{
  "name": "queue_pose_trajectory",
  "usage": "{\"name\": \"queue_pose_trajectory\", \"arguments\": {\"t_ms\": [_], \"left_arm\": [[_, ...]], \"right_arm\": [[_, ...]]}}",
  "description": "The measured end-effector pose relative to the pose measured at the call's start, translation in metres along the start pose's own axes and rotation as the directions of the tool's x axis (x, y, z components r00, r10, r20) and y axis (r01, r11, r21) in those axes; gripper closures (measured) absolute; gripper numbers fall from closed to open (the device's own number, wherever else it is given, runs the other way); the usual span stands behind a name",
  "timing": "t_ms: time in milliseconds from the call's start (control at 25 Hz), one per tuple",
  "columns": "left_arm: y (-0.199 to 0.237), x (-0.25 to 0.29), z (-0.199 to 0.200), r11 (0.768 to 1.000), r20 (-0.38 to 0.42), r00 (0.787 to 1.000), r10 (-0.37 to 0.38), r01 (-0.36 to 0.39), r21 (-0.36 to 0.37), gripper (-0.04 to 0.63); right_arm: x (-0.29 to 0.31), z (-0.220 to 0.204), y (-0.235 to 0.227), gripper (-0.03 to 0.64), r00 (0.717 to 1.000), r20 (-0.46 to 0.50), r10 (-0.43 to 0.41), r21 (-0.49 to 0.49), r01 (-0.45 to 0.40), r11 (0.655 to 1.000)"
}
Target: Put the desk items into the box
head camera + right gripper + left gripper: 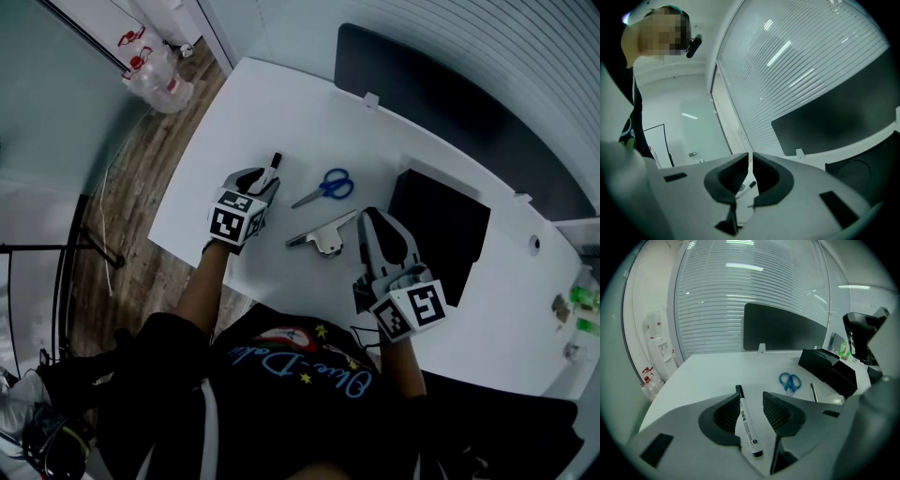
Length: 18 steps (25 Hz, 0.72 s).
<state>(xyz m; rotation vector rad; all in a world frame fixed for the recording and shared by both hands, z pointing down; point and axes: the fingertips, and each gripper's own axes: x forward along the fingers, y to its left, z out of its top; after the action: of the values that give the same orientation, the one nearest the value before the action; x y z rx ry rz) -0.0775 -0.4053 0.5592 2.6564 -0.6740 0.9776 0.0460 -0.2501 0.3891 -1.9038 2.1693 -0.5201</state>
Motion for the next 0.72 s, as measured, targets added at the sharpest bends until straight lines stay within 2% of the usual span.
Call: {"name": "queue_pose_trajectory", "arguments": {"t_ms": [720], "left_arm": [[0.016,0.031,-0.026,0.999,-0.133,0.991,-0.023,0.016,-0.050,0.445]], "right_arm": [[0.000,0.001,-0.015,0.595,0.997,0.008,-0.071,0.016,0.071,0.997]]}}
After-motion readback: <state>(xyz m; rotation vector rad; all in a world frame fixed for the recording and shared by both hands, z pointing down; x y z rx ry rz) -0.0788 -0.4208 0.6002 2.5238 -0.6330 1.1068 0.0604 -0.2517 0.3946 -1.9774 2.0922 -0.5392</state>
